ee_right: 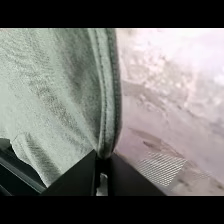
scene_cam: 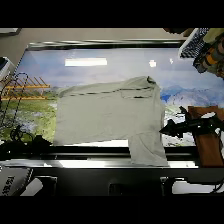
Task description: Fold the clothes and pants, and hang the long-sleeved shirts on hangers.
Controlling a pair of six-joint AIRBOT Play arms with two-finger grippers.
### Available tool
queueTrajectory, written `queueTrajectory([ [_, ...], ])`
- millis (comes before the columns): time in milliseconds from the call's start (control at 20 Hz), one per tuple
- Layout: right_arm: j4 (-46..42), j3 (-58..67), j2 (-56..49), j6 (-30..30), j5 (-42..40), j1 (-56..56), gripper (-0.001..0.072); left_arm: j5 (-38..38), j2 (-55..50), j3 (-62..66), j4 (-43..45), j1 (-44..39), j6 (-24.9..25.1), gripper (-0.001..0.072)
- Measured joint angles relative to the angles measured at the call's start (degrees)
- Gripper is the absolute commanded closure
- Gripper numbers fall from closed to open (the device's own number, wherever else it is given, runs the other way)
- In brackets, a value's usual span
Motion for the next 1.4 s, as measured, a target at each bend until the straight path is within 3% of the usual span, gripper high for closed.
queueTrajectory([
  [250,1.01,0.04,1.38,-0.17,0.66,0.0,0.0669,2.05,-3.37,-0.04,-3.13,-3.69,0.17,0.0385],
  [350,1.2,0.04,1.81,-0.2,0.81,0.0,0.0669,2.14,-4.85,-0.02,-4.02,-5.14,0.17,0.0425],
  [400,1.25,0.04,2.05,-0.2,0.81,0.0,0.0669,2.38,-5.35,-0.02,-4.11,-5.66,0.17,0.0622],
  [450,1.25,0.04,2.36,-0.2,0.81,0.0,0.067,2.99,-5.81,-0.04,-3.65,-6.01,0.17,0.0691],
  [700,4.96,0.07,5.86,-1.29,0.83,0.0,0.0671,3.8,-6.29,2.86,-5.11,-6.93,0.2,0.0693],
  [950,14.56,2.56,13.33,-3.13,-1.64,0.02,0.0672,1.42,-5.18,16.02,-8.74,-12.11,-0.42,0.0694],
  [1200,21.03,15.69,21.66,-1.84,-3.08,0.07,0.0672,0.74,-2.25,39.28,-9.38,-16.83,-5.66,0.0694],
  [1400,20.63,32.65,28.89,2.71,-3.72,0.07,0.0672,0.26,2.43,58.23,-4.83,-17.81,-13.38,0.0693],
])
